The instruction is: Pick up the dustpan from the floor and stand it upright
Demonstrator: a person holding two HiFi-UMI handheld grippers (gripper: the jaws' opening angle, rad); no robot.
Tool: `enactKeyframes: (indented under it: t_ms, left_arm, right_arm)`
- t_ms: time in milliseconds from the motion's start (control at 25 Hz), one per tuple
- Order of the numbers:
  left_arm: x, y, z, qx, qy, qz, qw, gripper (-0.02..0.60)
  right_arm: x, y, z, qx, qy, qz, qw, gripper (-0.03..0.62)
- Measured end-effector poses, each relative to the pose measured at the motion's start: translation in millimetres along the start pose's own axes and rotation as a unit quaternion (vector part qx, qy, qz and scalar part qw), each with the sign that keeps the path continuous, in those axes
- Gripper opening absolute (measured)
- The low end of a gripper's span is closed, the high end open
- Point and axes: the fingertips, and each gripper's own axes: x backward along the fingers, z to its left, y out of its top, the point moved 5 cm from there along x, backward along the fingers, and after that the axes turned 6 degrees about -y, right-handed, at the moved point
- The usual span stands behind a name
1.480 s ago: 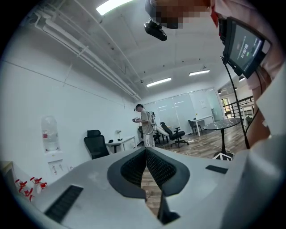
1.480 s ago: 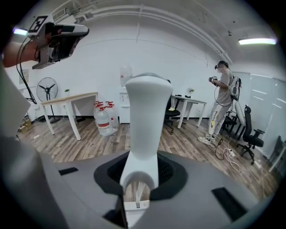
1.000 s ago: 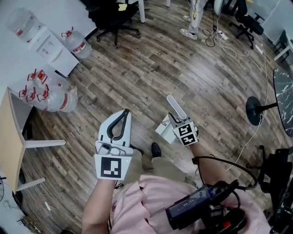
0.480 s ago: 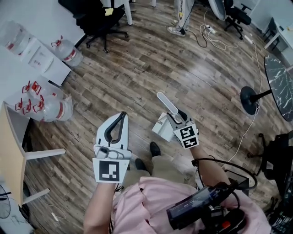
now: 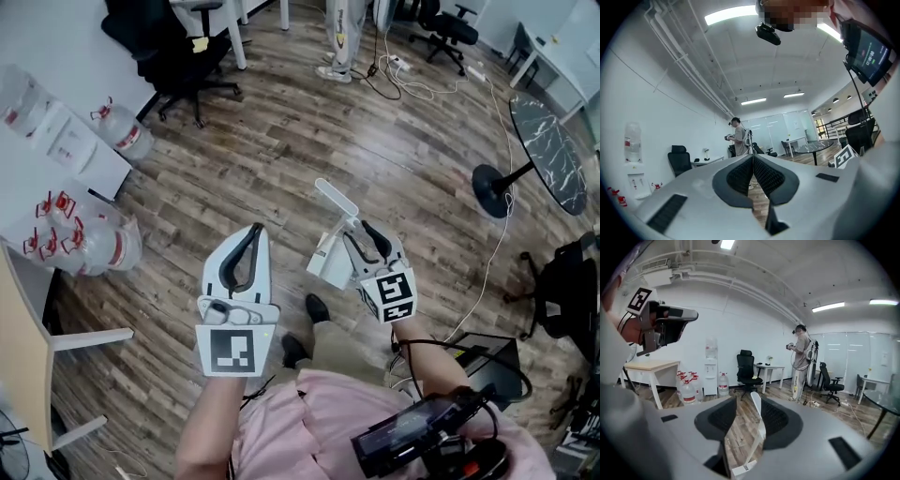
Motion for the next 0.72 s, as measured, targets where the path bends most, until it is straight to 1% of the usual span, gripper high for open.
enactKeyframes:
  t_ms: [40,80,240,320,520,720]
  left_arm:
    - [4.5,5.5,0.9,0.002,0.003,-0.006,1.0000,0.014]
    - [8.3,12.6,1.3,0.003,0.005,-0.014,0.9999,0.014]
    - [21.3,47.4,-4.6,-0.008,0.005,-0.046,0.9989,0.012]
    - [26.9,63.8,-9.6,-0.016,0.004,-0.058,0.9982,0.012]
    - [41.8,92.2,-21.5,-0.033,-0.002,-0.081,0.9961,0.012]
    - [50.6,107.7,-23.5,-0.047,-0.006,-0.096,0.9942,0.012]
  right_arm:
    - [7.9,13.6,5.8,-0.004,-0.006,-0.013,1.000,0.151]
    - [15.5,28.4,12.0,-0.009,-0.006,-0.029,1.000,0.145]
    - [44.7,88.3,39.0,-0.026,0.020,-0.096,0.995,0.045]
    - [56.7,113.7,46.8,-0.026,0.015,-0.119,0.992,0.002]
    - [80.8,157.9,57.9,-0.010,-0.008,-0.155,0.988,0.002]
    - [97.2,182.8,68.9,0.014,-0.016,-0.194,0.981,0.002]
